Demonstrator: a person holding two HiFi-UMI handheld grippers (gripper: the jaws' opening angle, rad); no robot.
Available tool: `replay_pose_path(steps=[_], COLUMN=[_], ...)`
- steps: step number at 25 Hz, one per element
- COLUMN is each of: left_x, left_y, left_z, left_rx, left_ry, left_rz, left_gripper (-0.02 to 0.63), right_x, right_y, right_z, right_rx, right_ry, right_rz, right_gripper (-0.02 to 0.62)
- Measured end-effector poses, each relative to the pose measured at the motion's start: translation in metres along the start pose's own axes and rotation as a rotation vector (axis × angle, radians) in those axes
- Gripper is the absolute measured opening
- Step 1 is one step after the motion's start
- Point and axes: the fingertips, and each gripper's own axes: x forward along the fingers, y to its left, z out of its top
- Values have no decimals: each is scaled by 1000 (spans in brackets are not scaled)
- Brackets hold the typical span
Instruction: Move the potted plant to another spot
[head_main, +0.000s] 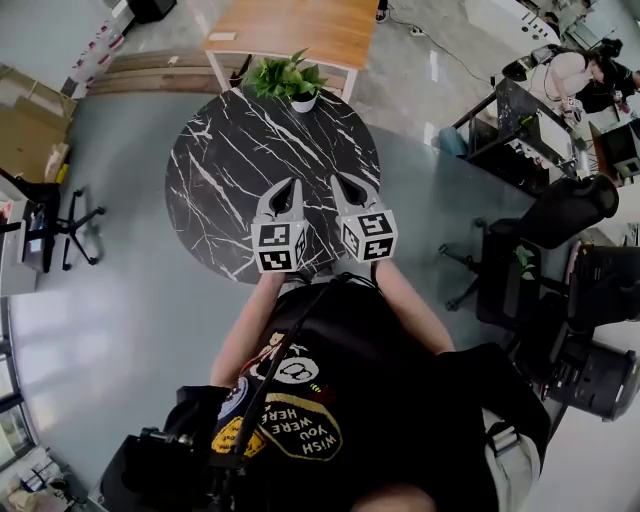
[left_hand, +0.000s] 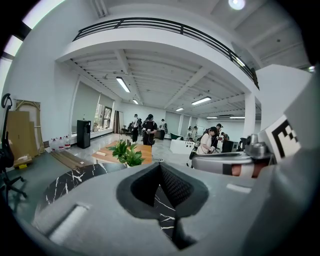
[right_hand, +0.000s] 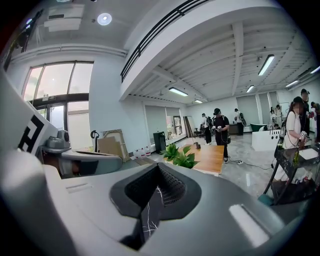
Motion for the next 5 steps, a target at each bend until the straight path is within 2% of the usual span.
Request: replay_pose_path(steps=[5], left_x=[3], left_y=[0], left_z=[-1], left_rx=[2], left_ry=[5], left_rz=[-2], left_gripper=[3], right_x=[2], right_y=[-2], right_z=[-1], right_rx=[-2], right_ry=[3], right_rz=[4], right_gripper=[2])
